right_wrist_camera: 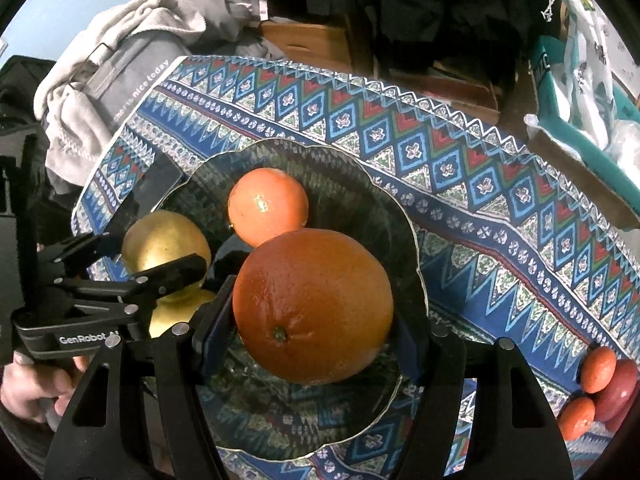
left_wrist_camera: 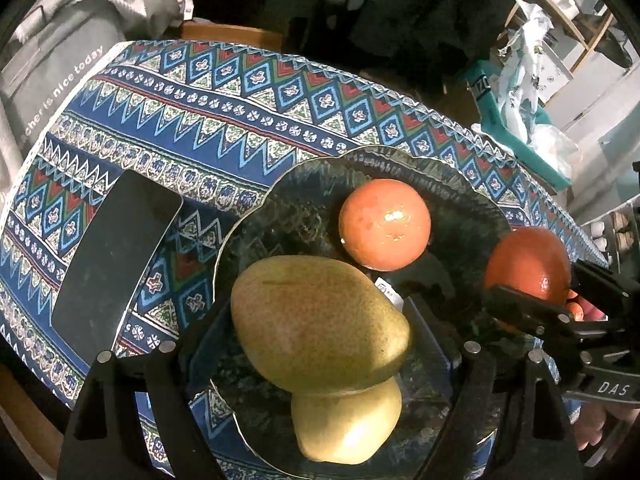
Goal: Organize fruits
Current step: 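Lower the mango into the glass bowl and open the left tool while the right tool releases the orange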
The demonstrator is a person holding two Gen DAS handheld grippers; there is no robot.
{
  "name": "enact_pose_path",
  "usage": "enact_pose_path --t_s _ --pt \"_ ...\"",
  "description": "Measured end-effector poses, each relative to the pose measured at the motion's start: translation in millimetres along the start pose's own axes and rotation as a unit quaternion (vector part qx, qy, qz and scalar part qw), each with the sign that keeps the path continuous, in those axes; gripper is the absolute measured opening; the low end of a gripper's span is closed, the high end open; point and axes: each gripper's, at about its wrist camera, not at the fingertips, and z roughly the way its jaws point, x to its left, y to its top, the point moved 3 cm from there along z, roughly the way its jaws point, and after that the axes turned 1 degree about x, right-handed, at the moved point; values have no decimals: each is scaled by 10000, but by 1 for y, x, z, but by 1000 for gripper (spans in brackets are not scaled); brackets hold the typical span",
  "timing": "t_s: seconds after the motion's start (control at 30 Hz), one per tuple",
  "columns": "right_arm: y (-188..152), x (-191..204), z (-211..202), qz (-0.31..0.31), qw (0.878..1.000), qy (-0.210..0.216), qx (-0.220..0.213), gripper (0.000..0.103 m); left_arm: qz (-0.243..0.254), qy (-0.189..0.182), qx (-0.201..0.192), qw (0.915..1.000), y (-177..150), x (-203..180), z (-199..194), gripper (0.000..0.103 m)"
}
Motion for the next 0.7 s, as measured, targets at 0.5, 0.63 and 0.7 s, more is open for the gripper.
enact_pose_path --t_s 0.5,0.63,0.7 --pt "-6 1 21 52 9995 -9 326 69 -61 132 -67 9999 -6 2 -17 85" --pt "-7 -4 26 101 9994 -46 337 69 38 198 -124 9997 -8 -2 -20 85" --pt "-5 -7 21 183 9996 37 227 69 67 197 -118 9997 -9 -5 -20 85"
